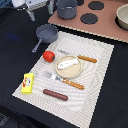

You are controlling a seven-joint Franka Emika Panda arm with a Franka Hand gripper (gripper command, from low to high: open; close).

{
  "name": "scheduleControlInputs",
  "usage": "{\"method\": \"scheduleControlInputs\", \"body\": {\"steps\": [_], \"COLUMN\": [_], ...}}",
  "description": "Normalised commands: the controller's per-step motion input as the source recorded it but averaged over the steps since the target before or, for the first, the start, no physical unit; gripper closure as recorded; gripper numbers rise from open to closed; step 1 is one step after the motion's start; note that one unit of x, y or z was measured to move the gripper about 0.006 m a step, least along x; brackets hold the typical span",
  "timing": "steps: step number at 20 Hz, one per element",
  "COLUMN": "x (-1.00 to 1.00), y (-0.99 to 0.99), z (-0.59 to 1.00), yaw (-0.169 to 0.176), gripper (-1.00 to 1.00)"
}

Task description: Interact with the objects in diverse but meaningful ways.

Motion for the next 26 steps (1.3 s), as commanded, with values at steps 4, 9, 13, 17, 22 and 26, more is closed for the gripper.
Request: {"method": "scheduleControlInputs", "body": {"steps": [4,9,13,17,22,26], "x": [0.85,0.58,0.43,0.39,0.19,0.5], "y": [-0.19,-0.24,-0.39,-0.45,-0.37,-0.48], "z": [0.33,0.16,0.02,0.01,0.0,0.01], "yaw": [0.0,0.004,0.031,0.066,0.146,0.055], "gripper": [-1.0,-1.0,-1.0,-1.0,-1.0,-1.0]}}
